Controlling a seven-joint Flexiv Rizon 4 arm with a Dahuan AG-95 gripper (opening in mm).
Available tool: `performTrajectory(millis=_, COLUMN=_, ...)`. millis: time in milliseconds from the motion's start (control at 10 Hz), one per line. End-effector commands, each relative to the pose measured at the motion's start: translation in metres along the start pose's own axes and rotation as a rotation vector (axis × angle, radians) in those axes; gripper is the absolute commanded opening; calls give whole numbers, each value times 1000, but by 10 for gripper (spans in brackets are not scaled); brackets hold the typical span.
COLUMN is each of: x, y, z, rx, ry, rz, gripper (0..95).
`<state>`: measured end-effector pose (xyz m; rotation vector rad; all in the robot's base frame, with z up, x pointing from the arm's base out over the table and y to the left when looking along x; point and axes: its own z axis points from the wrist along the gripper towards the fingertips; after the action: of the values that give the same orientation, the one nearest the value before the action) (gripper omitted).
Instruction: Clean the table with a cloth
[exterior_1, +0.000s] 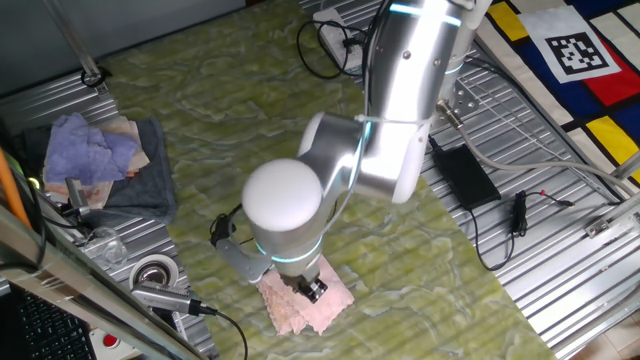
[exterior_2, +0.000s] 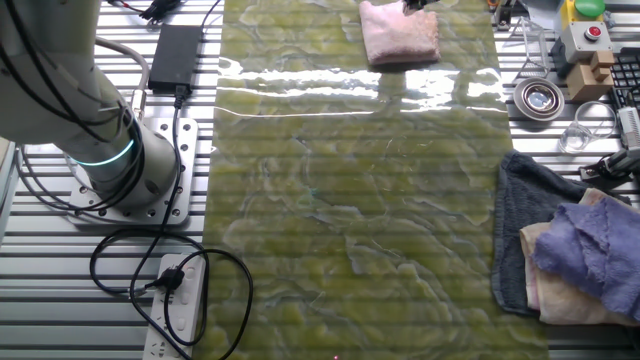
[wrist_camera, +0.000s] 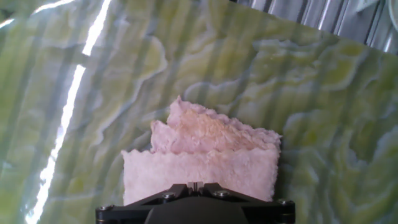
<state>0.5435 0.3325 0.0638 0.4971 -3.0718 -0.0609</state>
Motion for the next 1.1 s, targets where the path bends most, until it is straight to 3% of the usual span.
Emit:
performTrajectory(millis=100, x=2, y=-1, z=-1, rx=-10, ry=30, rz=-139, gripper=0)
performTrajectory(millis=400, x=2, y=-1, z=-1, rx=-17, ry=36, rz=-352, gripper=0)
performTrajectory(millis=600, x=2, y=-1, z=-1, rx=-24, ry=37, rz=-430, gripper=0)
performTrajectory(millis=1100, x=2, y=-1, z=-1, rx=-18, ry=27, rz=-366, gripper=0)
